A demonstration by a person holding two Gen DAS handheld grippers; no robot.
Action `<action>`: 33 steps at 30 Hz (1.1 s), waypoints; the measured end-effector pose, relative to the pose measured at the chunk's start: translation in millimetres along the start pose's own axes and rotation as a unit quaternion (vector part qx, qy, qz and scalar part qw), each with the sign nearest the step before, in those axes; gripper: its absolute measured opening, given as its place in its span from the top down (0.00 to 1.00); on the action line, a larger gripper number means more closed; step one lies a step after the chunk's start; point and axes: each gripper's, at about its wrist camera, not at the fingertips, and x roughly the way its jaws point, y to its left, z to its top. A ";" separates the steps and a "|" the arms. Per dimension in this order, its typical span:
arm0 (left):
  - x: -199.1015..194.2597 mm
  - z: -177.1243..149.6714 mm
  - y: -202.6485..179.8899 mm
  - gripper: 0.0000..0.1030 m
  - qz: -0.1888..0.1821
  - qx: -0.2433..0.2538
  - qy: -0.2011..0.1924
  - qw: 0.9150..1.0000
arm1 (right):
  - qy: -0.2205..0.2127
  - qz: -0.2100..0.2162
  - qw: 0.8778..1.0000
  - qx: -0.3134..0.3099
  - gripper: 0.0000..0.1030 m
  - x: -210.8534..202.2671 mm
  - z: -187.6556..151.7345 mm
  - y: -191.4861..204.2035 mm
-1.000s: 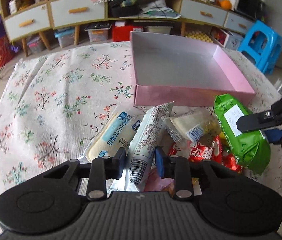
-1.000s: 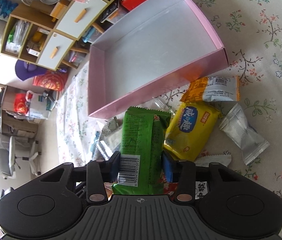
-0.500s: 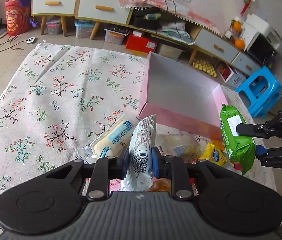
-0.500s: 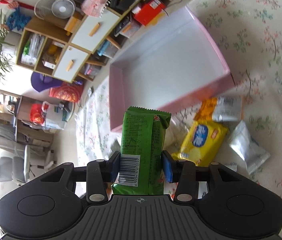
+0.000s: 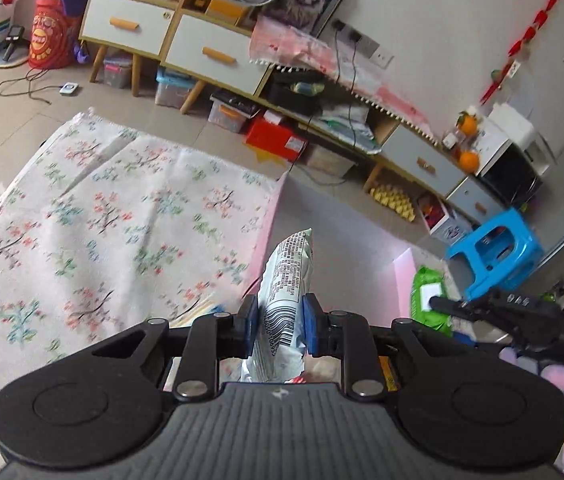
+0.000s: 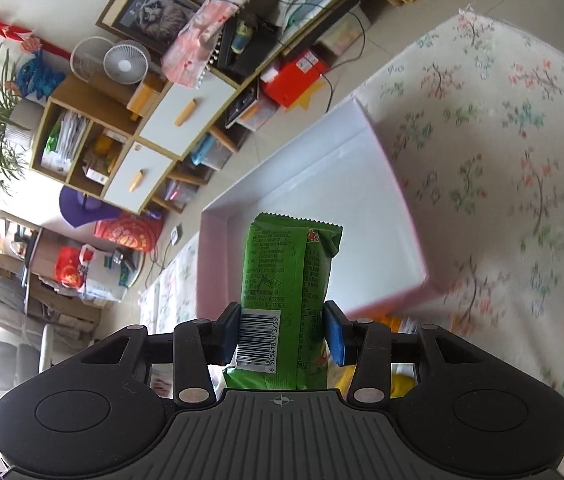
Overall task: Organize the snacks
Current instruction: 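Carry both snacks into the pink box and open both tools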
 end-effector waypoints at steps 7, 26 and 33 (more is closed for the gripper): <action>62.4 13.9 -37.0 0.80 -0.008 0.050 -0.017 0.999 | -0.048 0.004 0.999 0.011 0.59 3.2 14.2 -16.4; 105.7 -6.3 -22.7 0.79 0.031 0.095 0.010 0.995 | -0.058 -0.043 0.993 -0.093 0.59 47.6 18.3 -18.1; 100.1 -11.5 -26.7 0.80 0.052 0.098 0.034 0.993 | -0.043 -0.067 0.987 -0.138 0.59 55.9 6.2 -8.2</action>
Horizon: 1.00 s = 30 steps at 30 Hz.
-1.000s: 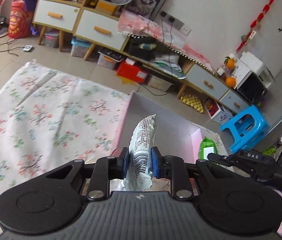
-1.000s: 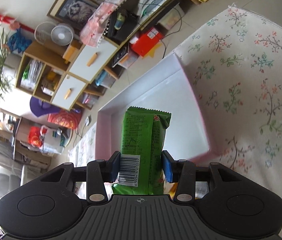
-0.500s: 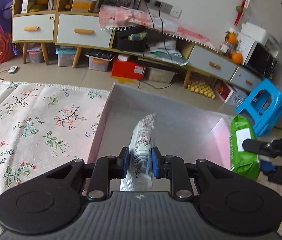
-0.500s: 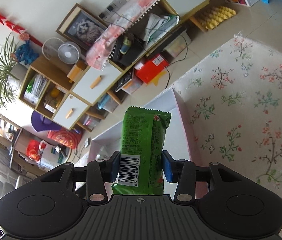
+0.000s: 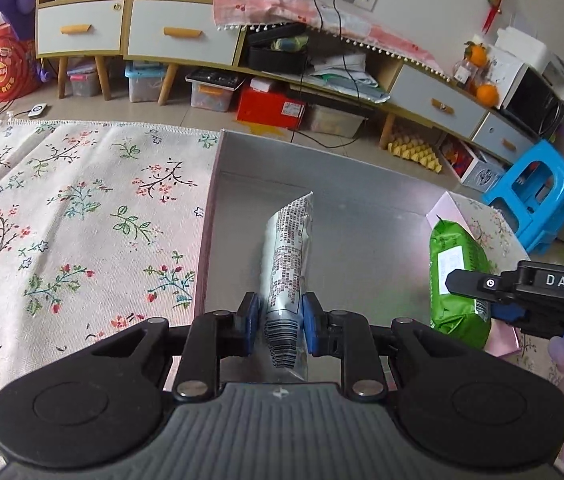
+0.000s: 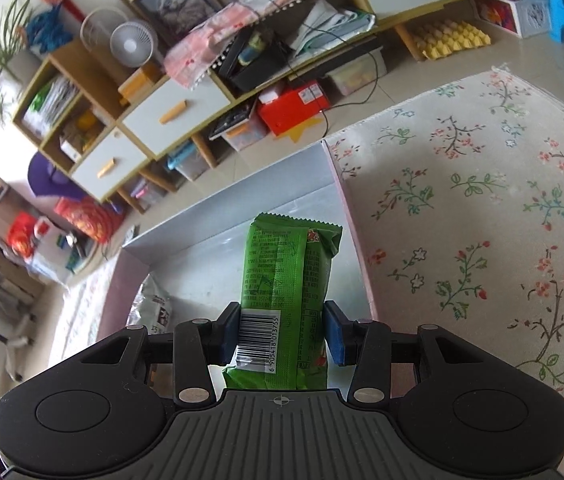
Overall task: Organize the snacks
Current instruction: 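Carry both snacks into the pink box and open both tools, then move both open tools back over the snack pile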
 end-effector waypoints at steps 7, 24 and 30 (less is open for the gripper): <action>0.1 3.1 -11.2 0.71 0.022 0.015 0.000 1.000 | 0.010 0.011 1.000 0.005 0.56 -3.2 -0.3 0.1; -66.8 -9.8 -13.4 0.03 0.040 0.020 0.016 0.999 | 0.018 -0.027 0.997 -0.075 0.12 -69.3 -16.3 33.8; -89.9 -22.0 6.0 0.00 0.050 0.008 0.002 0.999 | 0.021 -0.033 0.995 -0.095 0.09 -94.4 -35.9 39.4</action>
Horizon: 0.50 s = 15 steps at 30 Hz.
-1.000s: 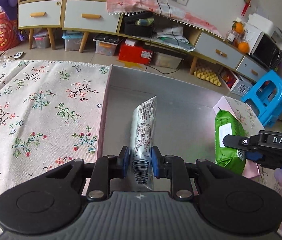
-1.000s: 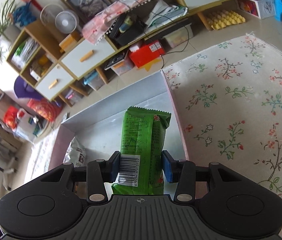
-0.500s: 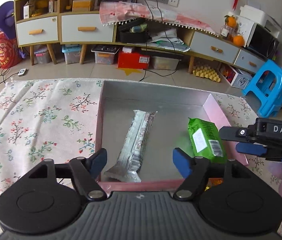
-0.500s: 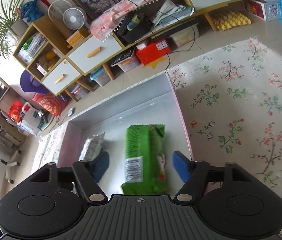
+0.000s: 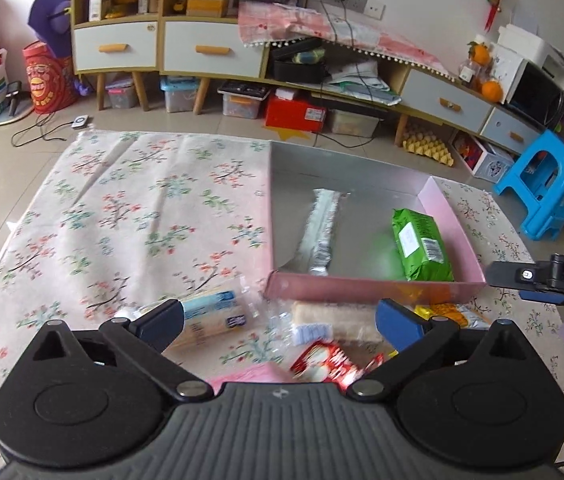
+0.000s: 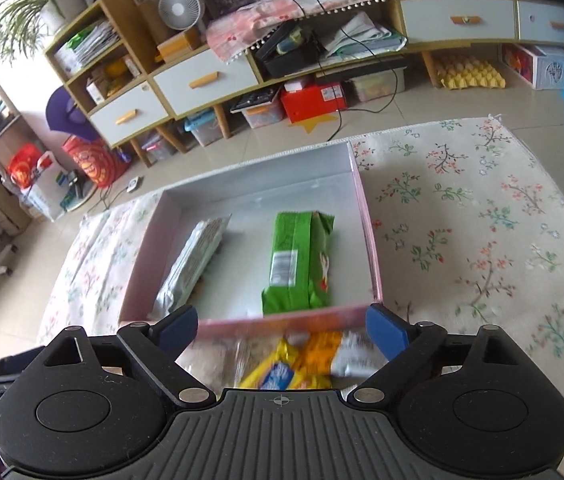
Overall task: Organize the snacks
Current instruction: 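Move both open tools back over the snack pile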
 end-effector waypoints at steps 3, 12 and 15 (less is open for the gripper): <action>-11.3 -9.3 13.6 0.00 0.006 0.005 -0.006 1.000 | -0.004 -0.005 1.000 -0.019 0.09 -9.7 -10.6 2.2; -20.0 -41.9 55.3 0.00 0.016 0.017 0.012 1.000 | 0.018 -0.027 0.999 -0.020 0.08 -9.2 -48.6 1.7; -18.3 -51.7 63.6 0.00 0.020 0.019 0.020 0.999 | 0.042 -0.027 0.999 -0.001 0.08 0.2 -55.6 0.8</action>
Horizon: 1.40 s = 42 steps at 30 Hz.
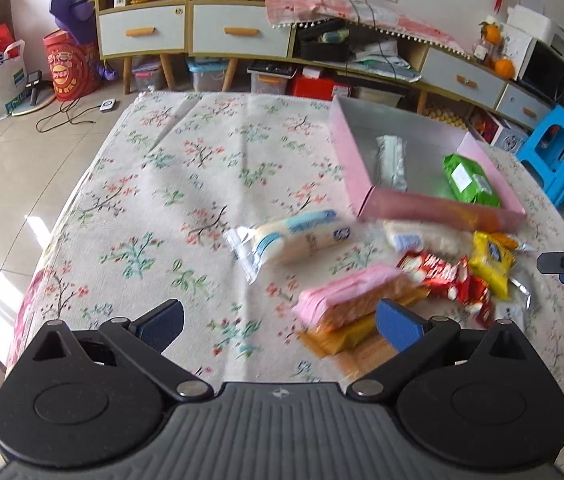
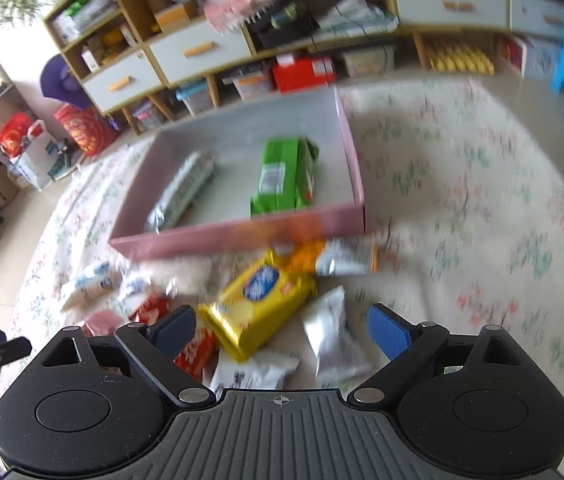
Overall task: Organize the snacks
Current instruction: 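Move both open tools back over the snack pile, then grasp the pink wafer packet with the left tool while the right tool grasps the yellow packet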
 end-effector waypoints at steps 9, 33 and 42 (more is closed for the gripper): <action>13.9 -8.7 -0.2 0.00 0.000 0.025 0.018 1.000 | 0.024 -0.027 0.999 -0.001 0.08 20.1 -7.7 21.4; 49.5 9.8 -1.7 0.56 -0.078 0.045 0.017 0.996 | 0.009 0.006 1.000 0.017 0.35 47.2 12.8 31.5; 47.2 5.2 -2.0 0.51 -0.057 0.091 0.032 0.994 | 0.007 -0.024 1.000 -0.002 0.42 49.4 15.0 34.3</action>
